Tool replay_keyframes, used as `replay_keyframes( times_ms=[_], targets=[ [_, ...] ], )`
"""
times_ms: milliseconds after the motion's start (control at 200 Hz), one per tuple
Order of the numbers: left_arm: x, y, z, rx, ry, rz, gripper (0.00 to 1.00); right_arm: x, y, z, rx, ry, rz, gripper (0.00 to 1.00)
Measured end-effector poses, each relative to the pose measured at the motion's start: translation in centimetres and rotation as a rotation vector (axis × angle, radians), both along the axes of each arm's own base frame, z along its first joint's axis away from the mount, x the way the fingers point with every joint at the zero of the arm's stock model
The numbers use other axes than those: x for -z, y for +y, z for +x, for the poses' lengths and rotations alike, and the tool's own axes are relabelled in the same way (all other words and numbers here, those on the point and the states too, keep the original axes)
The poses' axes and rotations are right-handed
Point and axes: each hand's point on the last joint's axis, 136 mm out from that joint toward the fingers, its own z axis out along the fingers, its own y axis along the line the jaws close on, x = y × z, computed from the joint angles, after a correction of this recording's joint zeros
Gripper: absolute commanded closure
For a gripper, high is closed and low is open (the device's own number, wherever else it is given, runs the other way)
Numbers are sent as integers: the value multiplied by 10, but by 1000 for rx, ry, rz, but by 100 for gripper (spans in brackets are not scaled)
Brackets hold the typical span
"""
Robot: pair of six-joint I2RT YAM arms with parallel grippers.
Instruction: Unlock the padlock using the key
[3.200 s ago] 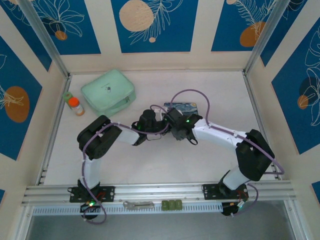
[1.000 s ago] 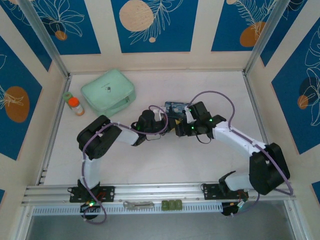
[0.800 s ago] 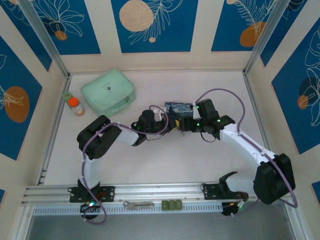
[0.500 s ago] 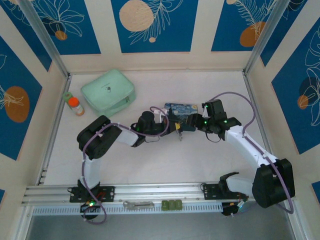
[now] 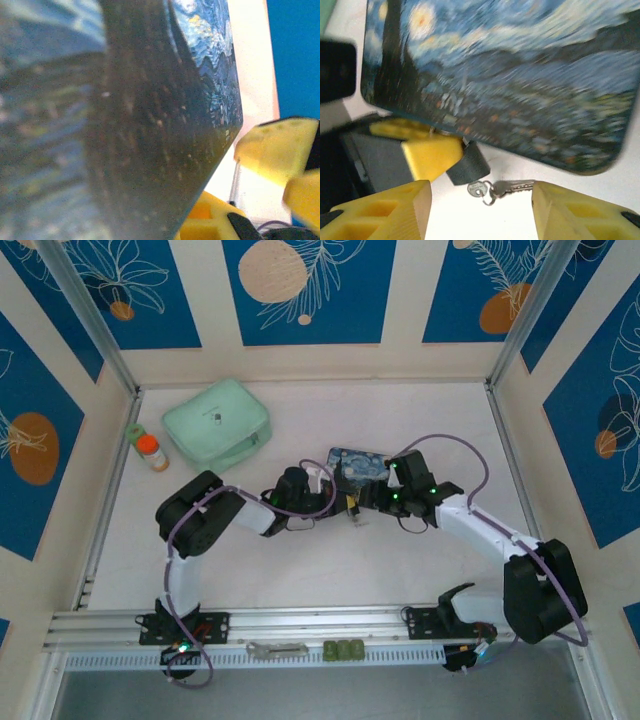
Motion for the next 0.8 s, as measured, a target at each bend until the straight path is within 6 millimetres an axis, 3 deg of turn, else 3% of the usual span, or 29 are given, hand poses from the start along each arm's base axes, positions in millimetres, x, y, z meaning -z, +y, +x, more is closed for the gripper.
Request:
replay_keyframes(
  times_ms=[215, 335, 800],
  targets=[
    [-3, -2, 1, -28, 83, -43, 100, 21, 30, -16, -190, 1, -143, 55],
    [-4, 0, 2, -36, 104, -43, 100, 36, 30, -17, -230, 22, -245, 55],
    [-9, 2, 3, -58, 169, -62, 100, 49, 31, -15, -328, -27, -568, 69]
  ],
)
